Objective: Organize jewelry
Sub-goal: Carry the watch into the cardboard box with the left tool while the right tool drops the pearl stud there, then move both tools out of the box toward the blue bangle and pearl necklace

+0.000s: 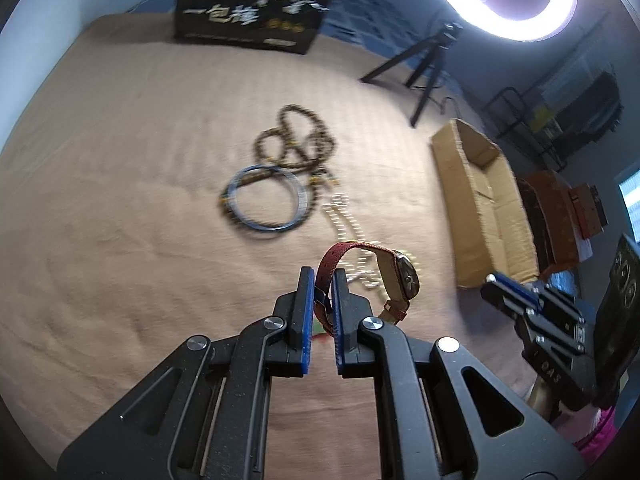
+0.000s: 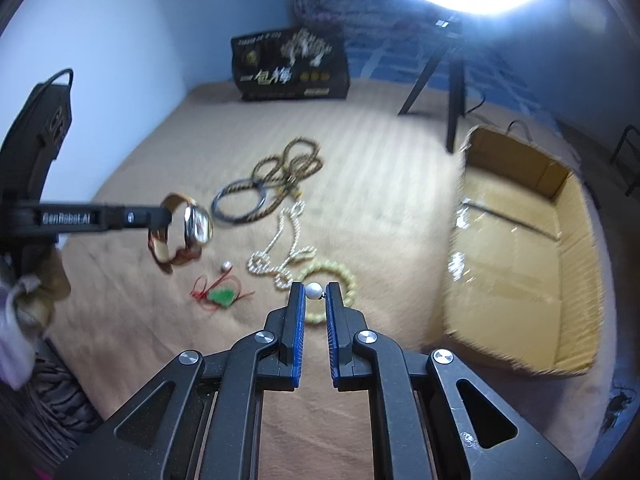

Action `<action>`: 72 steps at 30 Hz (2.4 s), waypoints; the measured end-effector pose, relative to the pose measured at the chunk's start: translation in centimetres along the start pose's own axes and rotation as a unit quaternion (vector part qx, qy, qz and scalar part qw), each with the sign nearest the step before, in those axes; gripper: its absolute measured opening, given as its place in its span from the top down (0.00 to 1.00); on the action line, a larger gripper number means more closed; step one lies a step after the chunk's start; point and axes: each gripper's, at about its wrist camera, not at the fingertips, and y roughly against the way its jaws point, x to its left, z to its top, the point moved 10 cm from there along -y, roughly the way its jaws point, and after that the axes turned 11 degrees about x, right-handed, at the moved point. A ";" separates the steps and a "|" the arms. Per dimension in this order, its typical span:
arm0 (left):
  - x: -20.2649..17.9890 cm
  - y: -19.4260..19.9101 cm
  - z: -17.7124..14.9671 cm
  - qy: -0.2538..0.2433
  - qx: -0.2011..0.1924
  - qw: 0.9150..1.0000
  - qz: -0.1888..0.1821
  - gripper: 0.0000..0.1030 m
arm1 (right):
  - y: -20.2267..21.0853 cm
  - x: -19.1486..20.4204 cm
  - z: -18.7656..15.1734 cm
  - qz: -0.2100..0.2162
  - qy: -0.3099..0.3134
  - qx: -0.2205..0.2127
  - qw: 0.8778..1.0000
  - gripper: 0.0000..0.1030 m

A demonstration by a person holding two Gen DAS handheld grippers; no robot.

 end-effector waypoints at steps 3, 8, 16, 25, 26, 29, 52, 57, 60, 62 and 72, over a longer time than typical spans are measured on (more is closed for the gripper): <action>-2.0 -0.3 0.1 -0.015 -0.002 1.000 -0.007 0.94 | 0.8 -1.8 0.7 -0.004 -0.019 -0.008 1.000 0.92; -5.3 -0.6 0.9 -0.038 -0.009 0.999 -0.020 0.94 | 2.3 -5.3 1.7 -0.021 -0.041 -0.025 0.999 0.92; -10.7 -2.5 2.3 -0.068 -0.011 0.997 -0.037 0.94 | 3.3 -10.4 2.9 -0.034 -0.087 -0.041 0.995 0.92; -16.5 -5.8 3.7 -0.091 -0.006 0.995 -0.049 0.94 | 3.0 -15.4 3.3 -0.057 -0.123 -0.042 0.990 0.92; -16.9 -6.1 3.9 -0.091 -0.005 0.995 -0.051 0.94 | 2.9 -16.1 3.3 -0.059 -0.130 -0.042 0.989 0.92; -18.2 -6.9 4.5 -0.094 -0.002 0.994 -0.055 0.94 | 2.7 -17.3 3.1 -0.063 -0.143 -0.040 0.987 0.92; -20.6 -9.7 3.8 -0.127 0.015 0.991 -0.048 0.64 | 2.1 -19.5 2.0 -0.087 -0.180 -0.030 0.979 0.53; -20.3 -9.3 3.5 -0.131 0.010 0.990 -0.040 0.64 | 2.2 -19.4 2.1 -0.094 -0.181 -0.032 0.978 0.46; -20.1 -8.9 3.4 -0.133 0.006 0.990 -0.035 0.64 | 2.2 -19.3 2.2 -0.094 -0.180 -0.034 0.979 0.46; -19.8 -8.7 3.3 -0.133 0.004 0.991 -0.033 0.64 | 2.3 -19.3 2.2 -0.094 -0.180 -0.035 0.978 0.46; -16.7 -6.8 4.0 -0.108 -0.015 0.994 -0.011 0.37 | 2.5 -18.5 2.5 -0.091 -0.181 -0.044 0.978 0.46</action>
